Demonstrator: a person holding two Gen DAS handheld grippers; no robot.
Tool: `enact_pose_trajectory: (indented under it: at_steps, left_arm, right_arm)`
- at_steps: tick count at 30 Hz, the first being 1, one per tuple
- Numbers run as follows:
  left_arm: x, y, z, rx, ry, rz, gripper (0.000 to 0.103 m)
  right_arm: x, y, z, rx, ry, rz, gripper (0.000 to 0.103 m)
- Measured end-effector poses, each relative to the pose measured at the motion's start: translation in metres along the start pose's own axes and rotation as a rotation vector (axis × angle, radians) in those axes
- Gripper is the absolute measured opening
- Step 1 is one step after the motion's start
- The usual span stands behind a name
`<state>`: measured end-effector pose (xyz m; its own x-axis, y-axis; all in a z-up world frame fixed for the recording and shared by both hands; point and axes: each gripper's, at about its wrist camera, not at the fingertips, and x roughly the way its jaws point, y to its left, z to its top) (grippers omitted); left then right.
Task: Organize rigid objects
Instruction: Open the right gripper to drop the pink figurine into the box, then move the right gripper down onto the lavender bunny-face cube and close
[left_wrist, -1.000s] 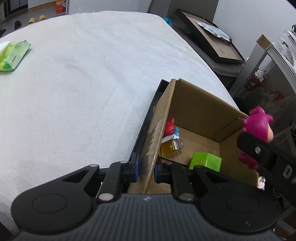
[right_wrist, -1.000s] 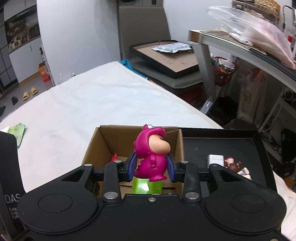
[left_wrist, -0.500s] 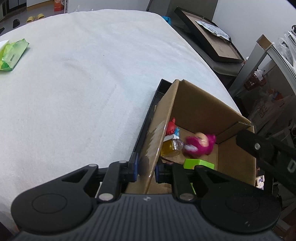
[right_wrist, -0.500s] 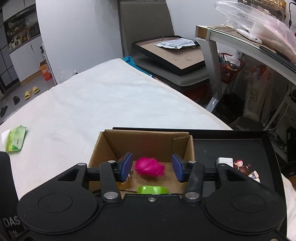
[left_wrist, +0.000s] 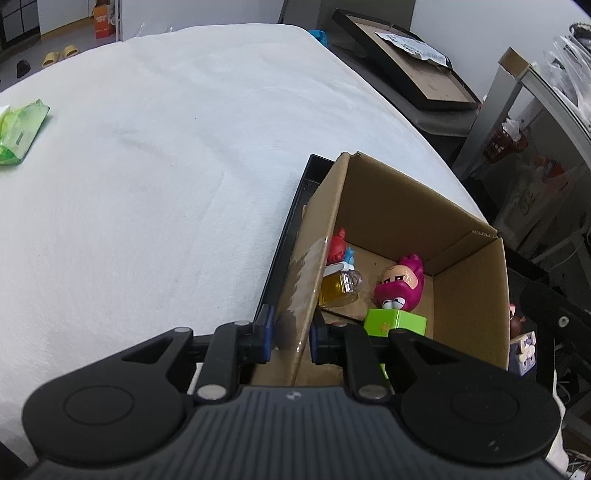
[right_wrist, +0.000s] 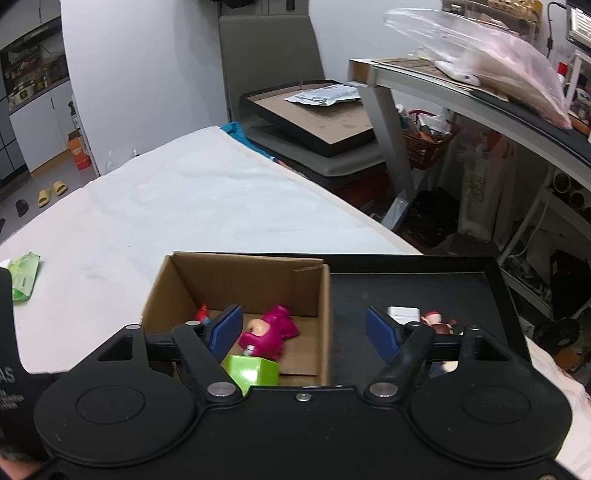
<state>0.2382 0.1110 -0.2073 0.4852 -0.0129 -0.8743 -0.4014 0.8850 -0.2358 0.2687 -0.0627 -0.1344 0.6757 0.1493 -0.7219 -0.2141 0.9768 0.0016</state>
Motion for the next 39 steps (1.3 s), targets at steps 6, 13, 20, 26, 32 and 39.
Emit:
enact_pose_trajectory:
  at_steps: [6,13,20,26,32,39]
  left_arm:
    - [0.001,-0.012,0.0,0.053,0.012,0.028,0.021]
    - [0.003,-0.028,0.0,0.129,0.006,0.059,0.031]
    - [0.001,-0.038,0.002,0.158,-0.004,0.09,0.031]
    - [-0.003,-0.048,0.0,0.183,-0.028,0.127,0.032]
    - [0.0,-0.051,-0.001,0.194,-0.015,0.169,0.032]
    - [0.003,-0.065,-0.002,0.236,-0.01,0.205,0.046]
  right_arm:
    - [-0.003,-0.021,-0.004,0.049,-0.018,0.004,0.081]
    - [-0.002,-0.046,-0.015,0.09,-0.04,-0.008,0.088]
    - [0.002,-0.065,-0.028,0.14,-0.059,-0.007,0.093]
    - [0.006,-0.082,-0.038,0.201,-0.07,0.005,0.093]
    - [0.009,-0.1,-0.048,0.274,-0.077,-0.013,0.093]
    - [0.019,-0.109,-0.054,0.302,-0.072,-0.027,0.097]
